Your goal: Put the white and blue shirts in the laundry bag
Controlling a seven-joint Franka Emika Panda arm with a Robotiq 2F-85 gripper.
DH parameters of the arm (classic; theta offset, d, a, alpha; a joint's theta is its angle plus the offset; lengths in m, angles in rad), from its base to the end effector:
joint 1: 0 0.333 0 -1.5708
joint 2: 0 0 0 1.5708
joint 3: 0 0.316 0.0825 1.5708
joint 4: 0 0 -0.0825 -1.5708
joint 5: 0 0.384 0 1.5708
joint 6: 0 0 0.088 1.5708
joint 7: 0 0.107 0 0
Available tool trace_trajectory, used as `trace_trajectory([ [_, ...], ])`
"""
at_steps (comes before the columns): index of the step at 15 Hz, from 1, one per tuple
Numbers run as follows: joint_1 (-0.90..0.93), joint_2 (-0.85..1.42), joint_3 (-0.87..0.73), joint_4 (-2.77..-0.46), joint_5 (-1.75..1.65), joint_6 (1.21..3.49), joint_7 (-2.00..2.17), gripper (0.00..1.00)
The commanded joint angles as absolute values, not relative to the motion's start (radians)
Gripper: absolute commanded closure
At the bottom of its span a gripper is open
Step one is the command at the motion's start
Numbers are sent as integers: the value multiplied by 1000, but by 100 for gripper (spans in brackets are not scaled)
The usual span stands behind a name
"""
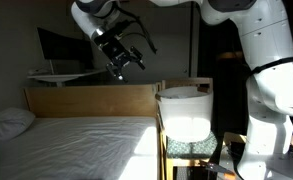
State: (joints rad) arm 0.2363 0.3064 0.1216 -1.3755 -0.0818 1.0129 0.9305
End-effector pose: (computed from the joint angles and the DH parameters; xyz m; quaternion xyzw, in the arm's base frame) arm 0.5384 0.1790 0.5114 0.9046 -0.2723 -0.2486 0.2138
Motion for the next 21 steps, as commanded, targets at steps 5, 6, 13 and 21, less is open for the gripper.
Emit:
trace_trajectory([
  [5,244,295,117,-1447,-67,1287,908,0],
  [6,247,297,122,-1469,-67,1373,896,0],
  [13,252,420,169,-1539,85,1718,675,0],
  [21,282,510,141,-1517,86,1722,539,0],
])
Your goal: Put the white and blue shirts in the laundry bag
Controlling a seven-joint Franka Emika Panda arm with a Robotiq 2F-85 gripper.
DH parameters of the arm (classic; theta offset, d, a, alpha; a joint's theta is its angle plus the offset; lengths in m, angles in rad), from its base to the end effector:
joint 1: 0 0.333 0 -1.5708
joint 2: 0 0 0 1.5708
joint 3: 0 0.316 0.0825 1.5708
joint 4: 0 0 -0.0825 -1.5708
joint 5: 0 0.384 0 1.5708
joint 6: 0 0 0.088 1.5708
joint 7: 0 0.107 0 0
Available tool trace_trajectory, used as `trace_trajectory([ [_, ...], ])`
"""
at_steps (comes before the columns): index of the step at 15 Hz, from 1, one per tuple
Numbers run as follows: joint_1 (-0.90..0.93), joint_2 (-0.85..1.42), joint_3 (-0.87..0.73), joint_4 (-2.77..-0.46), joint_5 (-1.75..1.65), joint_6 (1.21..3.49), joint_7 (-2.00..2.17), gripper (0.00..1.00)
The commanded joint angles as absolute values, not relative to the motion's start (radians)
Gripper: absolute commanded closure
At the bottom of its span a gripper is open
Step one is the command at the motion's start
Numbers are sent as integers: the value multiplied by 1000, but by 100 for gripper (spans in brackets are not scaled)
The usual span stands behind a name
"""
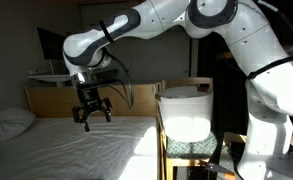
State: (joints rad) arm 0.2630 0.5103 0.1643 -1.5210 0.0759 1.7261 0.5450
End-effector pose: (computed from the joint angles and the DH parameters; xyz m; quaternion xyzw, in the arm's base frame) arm 0.6028 0.2660 0.3477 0.9831 -0.0735 -0.1675 0.0012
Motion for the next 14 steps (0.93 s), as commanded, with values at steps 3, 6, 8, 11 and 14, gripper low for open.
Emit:
trace_trajectory([
  [3,283,510,141,-1506,87,1722,539,0],
  [6,278,522,147,-1585,146,1880,538,0],
  [8,293,559,162,-1616,192,2030,532,0],
  [11,335,632,182,-1639,231,2233,531,0],
  [14,407,725,147,-1624,184,2345,587,0],
])
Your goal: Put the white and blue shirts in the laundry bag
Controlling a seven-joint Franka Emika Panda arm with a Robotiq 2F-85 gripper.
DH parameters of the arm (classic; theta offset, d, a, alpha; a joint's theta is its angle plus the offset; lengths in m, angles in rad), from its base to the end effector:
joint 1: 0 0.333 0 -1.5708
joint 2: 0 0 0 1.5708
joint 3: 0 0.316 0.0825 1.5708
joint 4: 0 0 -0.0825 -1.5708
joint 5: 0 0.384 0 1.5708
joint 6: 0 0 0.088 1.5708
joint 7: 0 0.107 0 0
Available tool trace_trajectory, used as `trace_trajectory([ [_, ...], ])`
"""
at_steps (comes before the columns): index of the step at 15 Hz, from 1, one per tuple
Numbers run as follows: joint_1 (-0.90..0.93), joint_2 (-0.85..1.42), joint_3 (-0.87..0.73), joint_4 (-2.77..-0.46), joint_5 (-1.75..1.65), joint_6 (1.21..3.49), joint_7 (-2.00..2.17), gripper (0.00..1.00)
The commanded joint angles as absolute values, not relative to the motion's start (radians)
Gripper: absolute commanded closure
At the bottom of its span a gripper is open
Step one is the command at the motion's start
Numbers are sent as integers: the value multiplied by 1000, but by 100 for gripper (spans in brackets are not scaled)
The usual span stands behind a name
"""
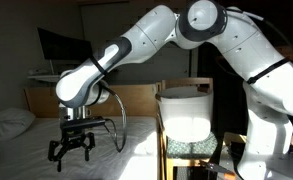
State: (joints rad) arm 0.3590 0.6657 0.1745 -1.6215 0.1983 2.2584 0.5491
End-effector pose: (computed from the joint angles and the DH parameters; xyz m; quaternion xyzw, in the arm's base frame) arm 0.5990 0.3425 0.2378 -0.9875 0.0888 0.0767 0.1049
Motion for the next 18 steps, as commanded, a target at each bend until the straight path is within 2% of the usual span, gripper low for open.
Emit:
trace_trajectory([
  [1,420,750,132,-1621,179,2358,606,0],
  [4,429,788,85,-1629,178,2369,657,0],
  [10,273,884,3,-1513,186,2344,570,0],
  [18,216,1052,161,-1375,302,2249,516,0],
])
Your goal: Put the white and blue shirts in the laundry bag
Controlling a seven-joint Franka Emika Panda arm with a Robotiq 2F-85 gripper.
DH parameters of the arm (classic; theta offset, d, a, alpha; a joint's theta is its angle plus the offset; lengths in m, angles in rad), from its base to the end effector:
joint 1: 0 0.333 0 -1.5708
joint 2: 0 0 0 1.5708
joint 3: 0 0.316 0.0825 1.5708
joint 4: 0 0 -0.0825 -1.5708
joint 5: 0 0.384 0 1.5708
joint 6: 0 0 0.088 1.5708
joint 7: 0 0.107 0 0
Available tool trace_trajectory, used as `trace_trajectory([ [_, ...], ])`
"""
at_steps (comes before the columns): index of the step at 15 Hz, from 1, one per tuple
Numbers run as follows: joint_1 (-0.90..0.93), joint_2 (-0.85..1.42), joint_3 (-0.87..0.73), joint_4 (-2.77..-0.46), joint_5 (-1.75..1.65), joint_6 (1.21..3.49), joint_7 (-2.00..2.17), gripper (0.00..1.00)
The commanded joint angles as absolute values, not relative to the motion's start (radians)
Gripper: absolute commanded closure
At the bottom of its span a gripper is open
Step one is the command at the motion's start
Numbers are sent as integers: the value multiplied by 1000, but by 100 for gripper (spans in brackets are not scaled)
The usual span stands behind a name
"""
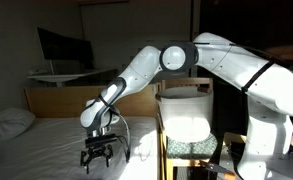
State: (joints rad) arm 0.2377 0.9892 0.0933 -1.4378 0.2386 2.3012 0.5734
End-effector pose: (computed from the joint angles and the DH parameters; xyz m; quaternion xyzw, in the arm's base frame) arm 0.6623 0.2222 0.0874 -0.9654 0.2213 0.1098 0.0839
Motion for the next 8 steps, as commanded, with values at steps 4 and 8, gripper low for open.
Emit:
trace_trajectory([
  [4,240,1123,196,-1305,332,2186,526,0],
  [8,267,1152,196,-1248,324,2145,540,0],
])
